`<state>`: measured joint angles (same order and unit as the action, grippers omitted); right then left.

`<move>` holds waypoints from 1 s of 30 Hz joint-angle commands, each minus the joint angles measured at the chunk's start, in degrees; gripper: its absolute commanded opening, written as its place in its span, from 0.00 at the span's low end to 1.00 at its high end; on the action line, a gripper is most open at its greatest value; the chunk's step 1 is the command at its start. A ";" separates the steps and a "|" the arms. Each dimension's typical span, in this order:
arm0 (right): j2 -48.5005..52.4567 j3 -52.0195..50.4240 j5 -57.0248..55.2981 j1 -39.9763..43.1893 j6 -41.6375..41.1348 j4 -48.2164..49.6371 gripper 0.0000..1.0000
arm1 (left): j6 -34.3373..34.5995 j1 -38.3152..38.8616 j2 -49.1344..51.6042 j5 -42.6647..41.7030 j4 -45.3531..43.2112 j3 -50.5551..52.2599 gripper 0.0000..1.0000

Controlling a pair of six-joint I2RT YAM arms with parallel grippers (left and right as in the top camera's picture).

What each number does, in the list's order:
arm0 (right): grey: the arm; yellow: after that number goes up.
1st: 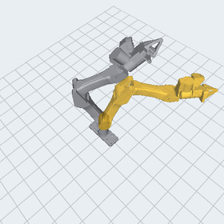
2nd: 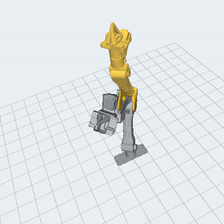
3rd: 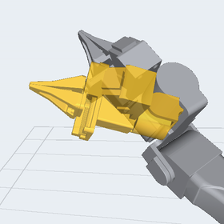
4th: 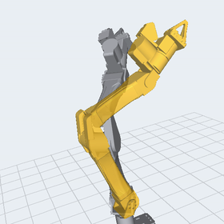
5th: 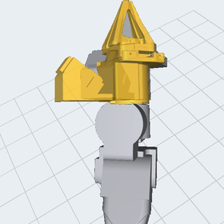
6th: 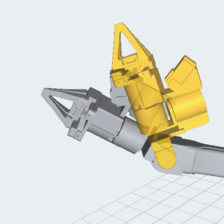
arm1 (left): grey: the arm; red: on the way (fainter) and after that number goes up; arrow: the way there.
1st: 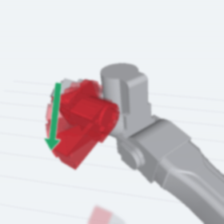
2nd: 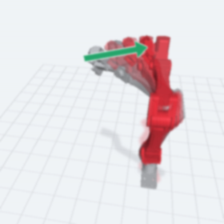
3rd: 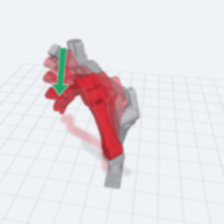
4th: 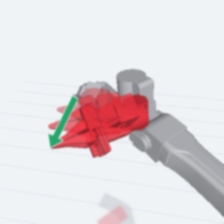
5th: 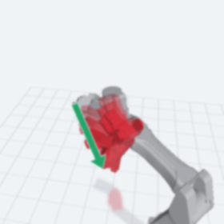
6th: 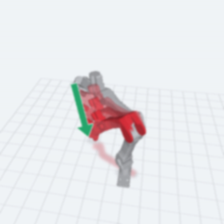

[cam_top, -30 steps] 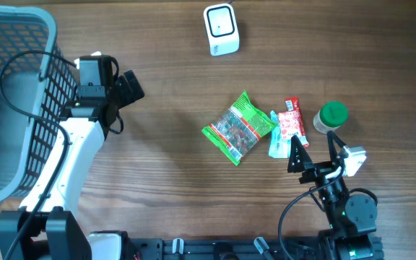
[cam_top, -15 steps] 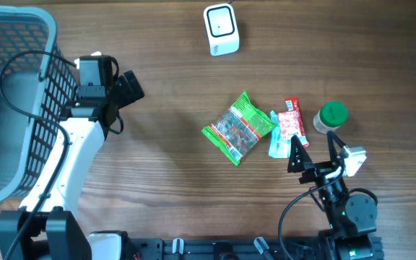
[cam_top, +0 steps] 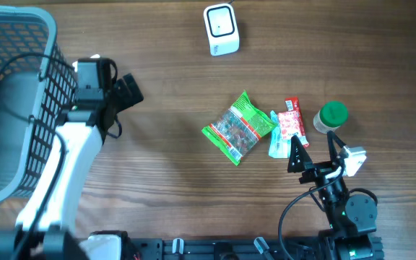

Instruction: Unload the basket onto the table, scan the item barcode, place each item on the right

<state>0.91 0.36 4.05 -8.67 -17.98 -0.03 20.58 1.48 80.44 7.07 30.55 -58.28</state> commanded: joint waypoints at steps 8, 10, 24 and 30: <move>-0.26 -0.07 0.09 0.33 -0.44 0.15 1.00 | -0.90 -0.15 -43.28 1.81 4.31 0.15 1.00; -0.26 -0.07 0.09 0.33 -0.44 0.15 1.00 | -0.81 -0.09 -49.13 1.03 8.44 0.20 1.00; -0.26 -0.07 0.09 0.33 -0.44 0.15 1.00 | -0.68 -4.26 -78.60 -5.86 5.29 20.02 1.00; -0.26 -0.07 0.09 0.33 -0.42 0.15 1.00 | -0.63 -4.26 -80.24 -15.56 -21.44 31.36 1.00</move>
<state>0.91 0.36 4.08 -8.67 -17.98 -0.03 20.40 -2.37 0.84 -1.21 17.47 -31.44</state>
